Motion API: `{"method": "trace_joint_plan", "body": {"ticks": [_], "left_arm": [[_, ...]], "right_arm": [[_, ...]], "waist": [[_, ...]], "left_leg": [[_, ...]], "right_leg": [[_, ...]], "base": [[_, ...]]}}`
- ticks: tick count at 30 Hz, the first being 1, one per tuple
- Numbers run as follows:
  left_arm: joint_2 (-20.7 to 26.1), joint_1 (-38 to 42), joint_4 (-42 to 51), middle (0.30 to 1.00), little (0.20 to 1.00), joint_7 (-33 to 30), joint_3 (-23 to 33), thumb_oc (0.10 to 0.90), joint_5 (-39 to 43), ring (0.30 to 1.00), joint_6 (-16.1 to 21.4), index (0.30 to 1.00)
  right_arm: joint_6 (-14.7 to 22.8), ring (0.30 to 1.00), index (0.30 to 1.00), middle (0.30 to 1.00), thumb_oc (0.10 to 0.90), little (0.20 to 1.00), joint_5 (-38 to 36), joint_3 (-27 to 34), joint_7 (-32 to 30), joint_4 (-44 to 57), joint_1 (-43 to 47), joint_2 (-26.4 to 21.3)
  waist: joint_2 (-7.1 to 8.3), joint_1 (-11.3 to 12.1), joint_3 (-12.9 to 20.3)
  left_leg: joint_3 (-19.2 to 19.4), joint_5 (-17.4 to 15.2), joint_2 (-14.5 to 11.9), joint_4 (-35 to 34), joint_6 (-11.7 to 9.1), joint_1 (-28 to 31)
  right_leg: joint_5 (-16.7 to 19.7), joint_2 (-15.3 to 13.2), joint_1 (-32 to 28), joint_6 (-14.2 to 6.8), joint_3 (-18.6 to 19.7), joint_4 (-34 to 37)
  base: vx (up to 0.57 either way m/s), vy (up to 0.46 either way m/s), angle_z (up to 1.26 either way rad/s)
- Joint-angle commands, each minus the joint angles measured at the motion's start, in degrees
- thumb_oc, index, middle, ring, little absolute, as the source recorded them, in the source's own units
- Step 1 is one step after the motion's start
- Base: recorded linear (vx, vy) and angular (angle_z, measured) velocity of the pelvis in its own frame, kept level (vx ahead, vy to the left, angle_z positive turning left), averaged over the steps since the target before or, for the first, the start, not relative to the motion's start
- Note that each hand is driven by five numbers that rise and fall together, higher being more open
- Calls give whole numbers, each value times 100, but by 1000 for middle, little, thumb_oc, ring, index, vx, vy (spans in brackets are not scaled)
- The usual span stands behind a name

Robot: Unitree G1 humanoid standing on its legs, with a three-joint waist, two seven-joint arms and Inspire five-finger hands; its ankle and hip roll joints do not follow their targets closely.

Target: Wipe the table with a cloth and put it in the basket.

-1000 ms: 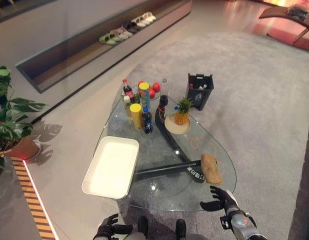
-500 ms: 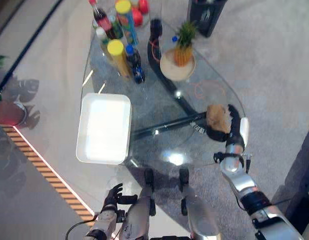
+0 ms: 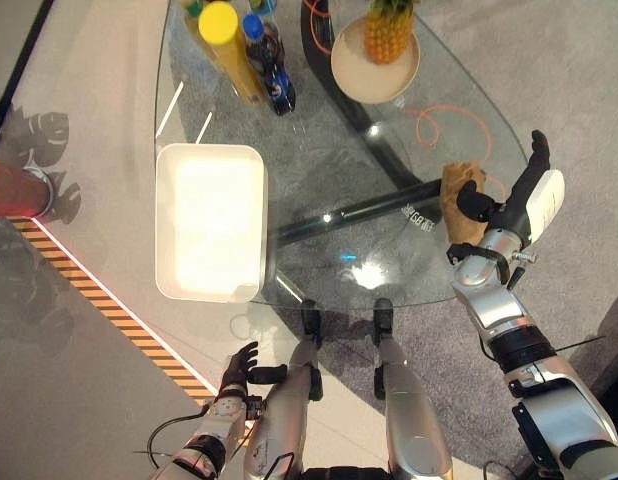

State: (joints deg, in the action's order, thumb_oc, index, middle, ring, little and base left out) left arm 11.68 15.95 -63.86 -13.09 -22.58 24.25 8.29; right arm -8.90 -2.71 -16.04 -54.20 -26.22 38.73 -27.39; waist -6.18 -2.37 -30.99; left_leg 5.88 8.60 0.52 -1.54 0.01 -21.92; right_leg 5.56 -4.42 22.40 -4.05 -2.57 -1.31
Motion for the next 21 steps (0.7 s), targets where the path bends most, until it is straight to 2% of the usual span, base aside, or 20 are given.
{"method": "trace_joint_plan", "body": {"ticks": [1, 5, 9, 14, 21], "left_arm": [[-137, -350, -97, 900, 900, -193, -134, 800, 173, 900, -41, 900], [-168, -383, -71, 900, 900, -175, -222, 800, 203, 900, -21, 900], [-199, -436, -127, 900, 900, -133, -250, 800, 262, 900, 72, 900], [-234, -451, -177, 900, 900, -117, -170, 800, 277, 900, 211, 900], [-175, -358, -132, 900, 900, -151, -157, 800, 294, 900, 82, 900]], "right_arm": [[49, 900, 900, 900, 800, 900, -77, 124, -556, 381, 470, -546], [-39, 900, 900, 900, 800, 900, -511, 106, -697, 355, 556, -553], [14, 900, 900, 900, 800, 900, -881, 104, -843, 432, 435, -327], [134, 900, 900, 900, 800, 900, -963, 211, -953, 752, 66, -74], [43, 900, 900, 900, 800, 900, -1089, 379, -1387, 846, -321, 24]], "waist": [[52, 28, 120], [-8, 43, 120], [-5, 30, 120], [82, -38, 120], [204, -135, 120]], "left_leg": [[-108, -578, 326, 1159, 5, -762], [-131, -551, 353, 1240, -1, -1042], [-136, -554, 348, 1266, 3, -1129], [-83, -579, 322, 1327, -2, -1107], [-45, -617, 278, 1418, -3, -1051]], "right_leg": [[-13, -19, 839, 221, 86, -703], [3, -7, 1149, 235, 91, -802], [-4, 14, 1260, 264, 108, -854], [-32, 63, 1249, 289, 149, -934], [-4, 76, 1184, 242, 177, -984]], "base": [[0, 0, 0], [14, 24, 7], [18, 32, 2], [8, 17, -3], [0, 0, 0]]}}
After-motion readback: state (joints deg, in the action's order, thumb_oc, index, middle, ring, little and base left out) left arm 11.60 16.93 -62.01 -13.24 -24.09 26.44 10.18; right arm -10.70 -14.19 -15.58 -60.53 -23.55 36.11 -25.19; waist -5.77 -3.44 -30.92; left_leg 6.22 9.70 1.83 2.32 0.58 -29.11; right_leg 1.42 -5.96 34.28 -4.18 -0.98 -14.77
